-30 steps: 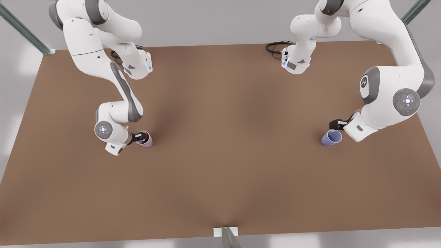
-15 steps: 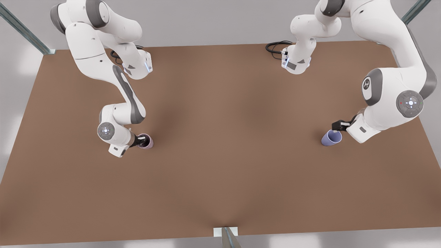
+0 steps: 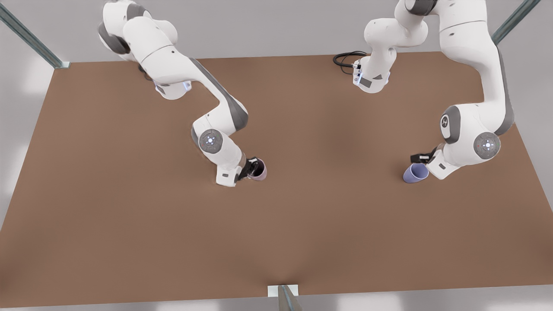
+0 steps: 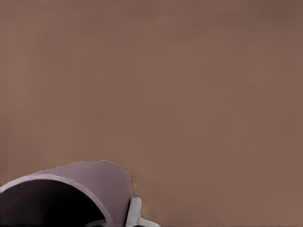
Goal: Stack the cups, with the pink cup at the bottom and the purple cup at the top
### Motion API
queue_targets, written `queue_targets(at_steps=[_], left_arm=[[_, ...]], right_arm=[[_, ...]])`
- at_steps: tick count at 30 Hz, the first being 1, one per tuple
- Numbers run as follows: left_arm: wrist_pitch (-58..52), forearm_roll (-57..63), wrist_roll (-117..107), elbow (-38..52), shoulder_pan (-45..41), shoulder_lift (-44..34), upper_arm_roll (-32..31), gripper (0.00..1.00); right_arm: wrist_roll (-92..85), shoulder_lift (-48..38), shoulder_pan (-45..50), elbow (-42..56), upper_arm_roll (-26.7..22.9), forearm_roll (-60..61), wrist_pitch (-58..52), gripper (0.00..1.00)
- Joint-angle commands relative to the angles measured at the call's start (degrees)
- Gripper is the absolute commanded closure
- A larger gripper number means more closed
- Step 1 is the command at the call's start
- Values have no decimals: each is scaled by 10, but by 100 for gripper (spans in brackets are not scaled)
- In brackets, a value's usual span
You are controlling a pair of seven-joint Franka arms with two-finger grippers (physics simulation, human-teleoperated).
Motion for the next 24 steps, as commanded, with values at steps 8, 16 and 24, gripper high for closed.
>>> queue_targets(at_steps=[8,16,24], left_arm=[[172,-21,37,-46,23,41,26,0],[192,-25,55,-59,42,79,31,0],[197,-25,57,-82,44,99,33,0]], right_arm=[[671,289,180,373,-94,15,-39,79],[671,320,198,373,-123,15,-26,79],[670,316,199,374,-123,19,-30,46]])
